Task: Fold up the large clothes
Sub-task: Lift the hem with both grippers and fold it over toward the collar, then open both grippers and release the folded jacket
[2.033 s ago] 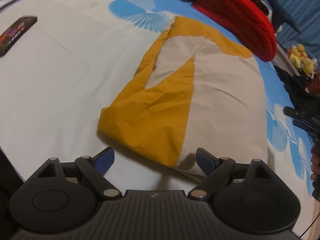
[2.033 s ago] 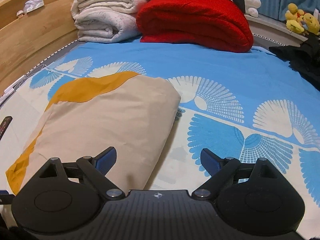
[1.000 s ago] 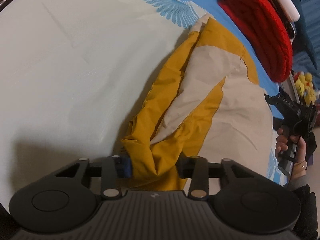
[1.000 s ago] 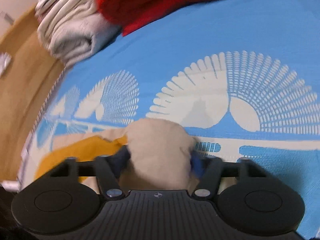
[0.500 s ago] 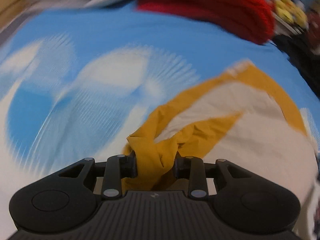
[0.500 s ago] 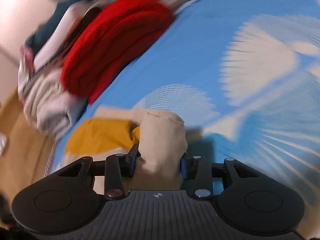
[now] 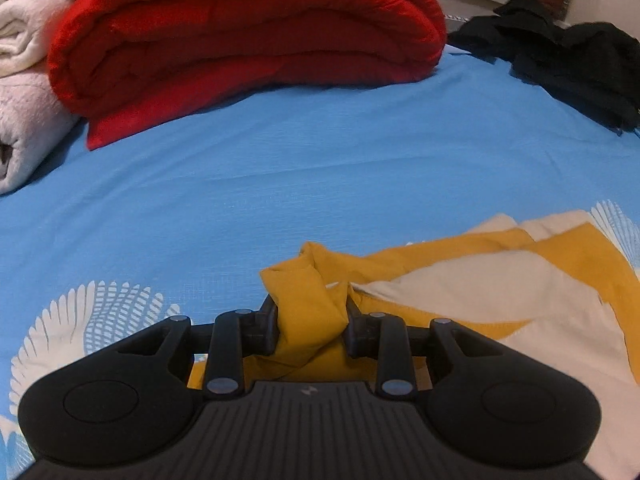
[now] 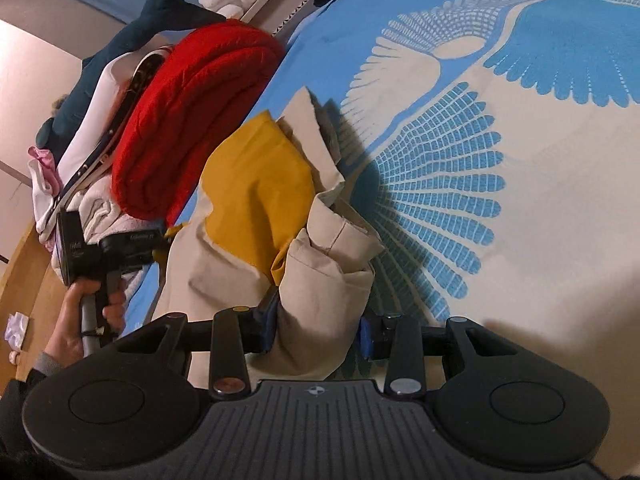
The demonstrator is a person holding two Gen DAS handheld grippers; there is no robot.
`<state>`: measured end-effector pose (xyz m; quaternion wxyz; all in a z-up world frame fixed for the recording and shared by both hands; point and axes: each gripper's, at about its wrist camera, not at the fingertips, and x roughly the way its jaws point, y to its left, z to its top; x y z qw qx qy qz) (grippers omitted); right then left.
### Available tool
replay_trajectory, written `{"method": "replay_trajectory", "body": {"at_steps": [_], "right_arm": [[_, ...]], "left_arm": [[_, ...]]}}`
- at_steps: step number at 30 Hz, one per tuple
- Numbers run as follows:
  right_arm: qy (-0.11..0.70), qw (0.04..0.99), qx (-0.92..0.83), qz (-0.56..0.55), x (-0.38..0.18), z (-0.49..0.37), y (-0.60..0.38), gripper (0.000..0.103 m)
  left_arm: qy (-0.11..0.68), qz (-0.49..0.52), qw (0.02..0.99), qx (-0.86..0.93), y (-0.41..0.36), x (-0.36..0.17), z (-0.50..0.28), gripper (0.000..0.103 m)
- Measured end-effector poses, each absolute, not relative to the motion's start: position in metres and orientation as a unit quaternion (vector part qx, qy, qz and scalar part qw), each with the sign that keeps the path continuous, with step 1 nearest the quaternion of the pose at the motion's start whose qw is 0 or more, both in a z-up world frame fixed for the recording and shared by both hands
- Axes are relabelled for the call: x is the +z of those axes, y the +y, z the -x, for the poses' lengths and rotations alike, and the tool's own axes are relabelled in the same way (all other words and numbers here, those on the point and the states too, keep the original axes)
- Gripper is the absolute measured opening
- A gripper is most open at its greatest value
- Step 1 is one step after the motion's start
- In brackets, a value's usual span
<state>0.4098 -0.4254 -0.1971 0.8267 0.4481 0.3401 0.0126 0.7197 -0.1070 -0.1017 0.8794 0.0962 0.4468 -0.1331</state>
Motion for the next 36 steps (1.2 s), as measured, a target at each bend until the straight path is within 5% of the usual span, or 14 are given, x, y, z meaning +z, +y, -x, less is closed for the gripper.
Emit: {"method": "replay_trajectory", "body": {"at_steps": [2,5,6,11,15,18,20,23,26,32,36], "right_arm": [[0.337,0.826,0.016,-0.451,-0.199,-0.410,-0.428,0.039],[0.337,0.819,0.018,-0.465,-0.203,-0.408,-0.433,0.043],[0.336,0.818,0.015,-0.467,-0.204,-0.406,-0.434,0.045],[0.335,0.824,-0.052,-0.454,-0.181,-0.384,-0.445,0.064],[0.290,0.894,-0.100,-0.326,-0.124,-0.369,-0.426,0.064],[0.251,0.944,-0.020,-0.213,-0.091,-0.389,-0.402,0.051],[0.246,0.961,0.033,-0.125,-0.082,-0.419,-0.378,0.033],[0.299,0.952,0.053,-0.030,-0.101,-0.468,-0.350,0.017],[0.350,0.936,0.032,-0.010,-0.140,-0.487,-0.348,0.015],[0.325,0.941,0.033,-0.090,-0.167,-0.481,-0.379,0.015],[0.304,0.943,0.042,-0.127,-0.173,-0.476,-0.397,0.029]], "left_arm": [[0.439,-0.089,0.886,-0.121,-0.102,-0.102,-0.716,0.048],[0.412,-0.076,0.905,-0.071,-0.087,-0.095,-0.723,0.099],[0.401,-0.069,0.913,-0.045,-0.078,-0.090,-0.723,0.103],[0.374,-0.033,0.927,0.032,-0.030,-0.061,-0.711,0.103],[0.352,-0.052,0.934,0.008,-0.007,-0.035,-0.668,0.103],[0.345,-0.062,0.936,-0.029,-0.008,-0.024,-0.641,0.103],[0.346,-0.073,0.934,-0.052,-0.021,-0.027,-0.634,0.103],[0.344,-0.100,0.931,-0.074,-0.040,-0.042,-0.642,0.103],[0.360,-0.107,0.925,-0.061,-0.058,-0.072,-0.674,0.103],[0.393,-0.092,0.914,0.033,-0.051,-0.134,-0.733,0.103],[0.387,-0.062,0.918,0.062,-0.019,-0.126,-0.729,0.103]]}}
